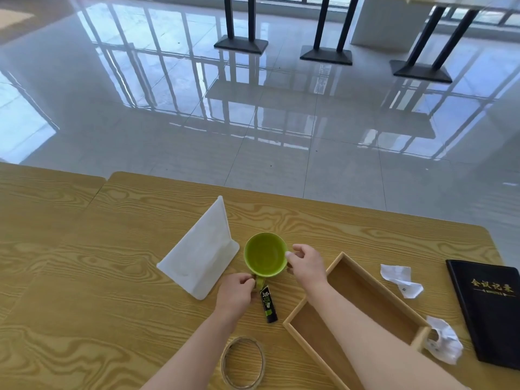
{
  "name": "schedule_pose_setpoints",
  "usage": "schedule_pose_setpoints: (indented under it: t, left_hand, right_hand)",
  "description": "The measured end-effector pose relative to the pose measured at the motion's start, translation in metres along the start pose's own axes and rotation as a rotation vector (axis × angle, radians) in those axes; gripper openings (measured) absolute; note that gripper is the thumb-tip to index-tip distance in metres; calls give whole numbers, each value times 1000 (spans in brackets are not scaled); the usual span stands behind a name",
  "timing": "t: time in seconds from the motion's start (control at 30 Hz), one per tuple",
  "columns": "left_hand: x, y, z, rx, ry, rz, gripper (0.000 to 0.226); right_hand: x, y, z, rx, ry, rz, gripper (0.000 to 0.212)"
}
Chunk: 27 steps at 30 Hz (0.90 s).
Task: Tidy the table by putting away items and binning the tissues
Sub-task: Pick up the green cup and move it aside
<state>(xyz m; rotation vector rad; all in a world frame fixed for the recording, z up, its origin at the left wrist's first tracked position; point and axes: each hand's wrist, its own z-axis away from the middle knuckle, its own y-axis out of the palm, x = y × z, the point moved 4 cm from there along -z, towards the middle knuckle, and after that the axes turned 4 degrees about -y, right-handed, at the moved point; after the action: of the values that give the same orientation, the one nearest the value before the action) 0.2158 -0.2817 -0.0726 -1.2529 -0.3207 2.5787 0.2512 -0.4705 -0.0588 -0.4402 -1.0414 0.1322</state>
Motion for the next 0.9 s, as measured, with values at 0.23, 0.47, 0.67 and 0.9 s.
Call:
schedule_pose_setpoints:
  t: [0.23, 0.47, 0.67, 0.9]
  left_hand:
    - [35, -48, 27, -191, 456, -619, 30]
    - [107, -115, 53, -400, 486, -972, 25]
    - [169, -199, 29, -486, 17, -973, 74]
    - [185, -209, 21, -409, 25, -942, 82]
  right_hand:
    - [-12, 34, 34, 50, 194, -79, 41]
    - [-7, 41, 24, -51, 240, -68, 21]
    - [-5, 46, 31, -123, 194, -137, 14]
    - [-6, 57, 77, -153, 172, -190, 9]
